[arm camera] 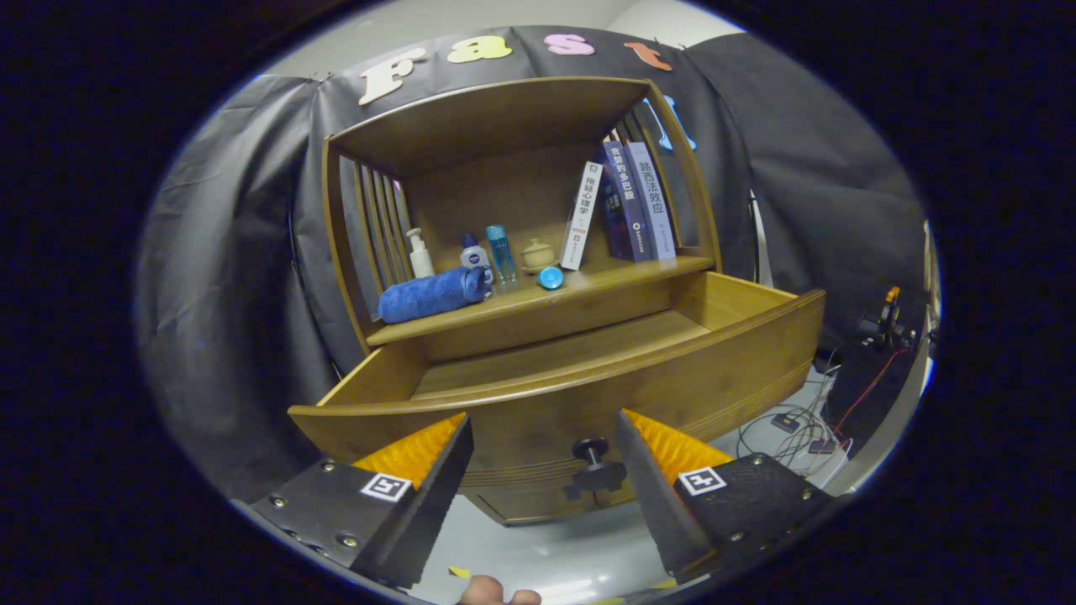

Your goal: Pull open the drawer, take out the items inside it, and place them on the countertop above the cabinet.

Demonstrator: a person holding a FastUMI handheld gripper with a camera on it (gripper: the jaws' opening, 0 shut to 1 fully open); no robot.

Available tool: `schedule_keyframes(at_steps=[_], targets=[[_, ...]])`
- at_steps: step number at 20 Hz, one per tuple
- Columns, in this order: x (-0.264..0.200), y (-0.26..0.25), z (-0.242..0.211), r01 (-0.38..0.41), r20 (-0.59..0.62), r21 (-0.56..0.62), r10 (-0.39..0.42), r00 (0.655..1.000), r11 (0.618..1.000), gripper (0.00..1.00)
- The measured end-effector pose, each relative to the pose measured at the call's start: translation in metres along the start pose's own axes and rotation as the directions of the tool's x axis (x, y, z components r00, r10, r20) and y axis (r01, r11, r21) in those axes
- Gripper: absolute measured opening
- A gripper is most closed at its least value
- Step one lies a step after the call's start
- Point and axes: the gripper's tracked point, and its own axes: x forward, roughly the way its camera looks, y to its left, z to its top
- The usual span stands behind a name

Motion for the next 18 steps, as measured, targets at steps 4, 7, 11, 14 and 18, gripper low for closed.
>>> schedule_keyframes(at_steps=[4, 7, 11, 14, 18], targets=[[0.007, 0.003, -0.006, -0.015, -0.026, -0.018, 0.015, 1.000, 1.000, 0.99], [0.014, 0.009, -0.009, -0.041, -0.038, -0.019, 0.040, 0.998, 0.999, 0.99], [0.015, 0.010, -0.012, -0.057, -0.045, -0.009, 0.057, 0.997, 0.998, 0.99], [0.015, 0.009, -0.012, -0.057, -0.040, -0.022, 0.056, 0.998, 0.998, 0.99], [0.017, 0.008, -0.011, -0.060, -0.040, -0.027, 0.058, 0.997, 0.998, 0.99]])
